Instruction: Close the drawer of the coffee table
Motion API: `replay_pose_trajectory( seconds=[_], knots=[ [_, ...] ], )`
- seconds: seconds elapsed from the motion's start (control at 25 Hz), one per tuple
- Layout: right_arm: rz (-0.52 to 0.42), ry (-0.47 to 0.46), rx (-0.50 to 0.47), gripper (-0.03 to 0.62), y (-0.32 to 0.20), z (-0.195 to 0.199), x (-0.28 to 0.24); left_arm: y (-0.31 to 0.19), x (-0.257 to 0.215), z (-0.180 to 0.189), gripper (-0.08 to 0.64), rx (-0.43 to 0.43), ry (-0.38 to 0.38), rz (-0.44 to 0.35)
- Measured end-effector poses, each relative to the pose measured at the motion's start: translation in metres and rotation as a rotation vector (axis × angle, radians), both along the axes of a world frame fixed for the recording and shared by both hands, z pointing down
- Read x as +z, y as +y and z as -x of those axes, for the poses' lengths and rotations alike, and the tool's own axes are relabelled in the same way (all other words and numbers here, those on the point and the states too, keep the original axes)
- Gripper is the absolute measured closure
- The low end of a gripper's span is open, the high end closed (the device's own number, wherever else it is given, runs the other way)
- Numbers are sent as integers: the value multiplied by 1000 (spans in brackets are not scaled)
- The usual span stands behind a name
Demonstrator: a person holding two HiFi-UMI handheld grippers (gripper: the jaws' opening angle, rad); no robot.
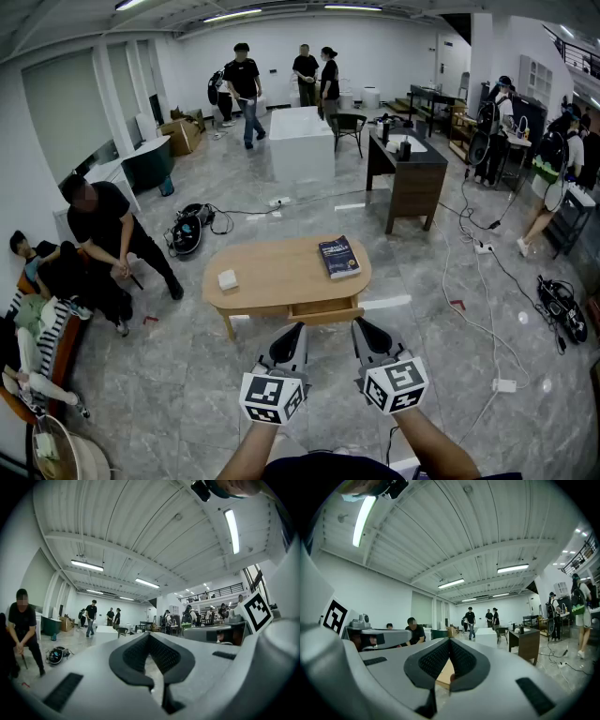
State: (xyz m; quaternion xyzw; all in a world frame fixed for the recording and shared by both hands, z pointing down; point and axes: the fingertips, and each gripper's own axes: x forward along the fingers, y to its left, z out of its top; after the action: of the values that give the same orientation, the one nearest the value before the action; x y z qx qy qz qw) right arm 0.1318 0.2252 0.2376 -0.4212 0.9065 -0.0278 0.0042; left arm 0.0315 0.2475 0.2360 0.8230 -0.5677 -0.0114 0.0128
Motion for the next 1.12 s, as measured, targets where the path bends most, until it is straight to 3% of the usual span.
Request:
replay_pose_trajectory(
  seconds=[0.72, 1.12],
  knots=[
    [6, -64, 16, 580, -2, -16, 3, -1, 5, -12, 561, 4, -38, 16],
    [24, -40, -7, 580, -22, -2, 10, -15, 7, -1, 561, -5, -3, 33]
  ],
)
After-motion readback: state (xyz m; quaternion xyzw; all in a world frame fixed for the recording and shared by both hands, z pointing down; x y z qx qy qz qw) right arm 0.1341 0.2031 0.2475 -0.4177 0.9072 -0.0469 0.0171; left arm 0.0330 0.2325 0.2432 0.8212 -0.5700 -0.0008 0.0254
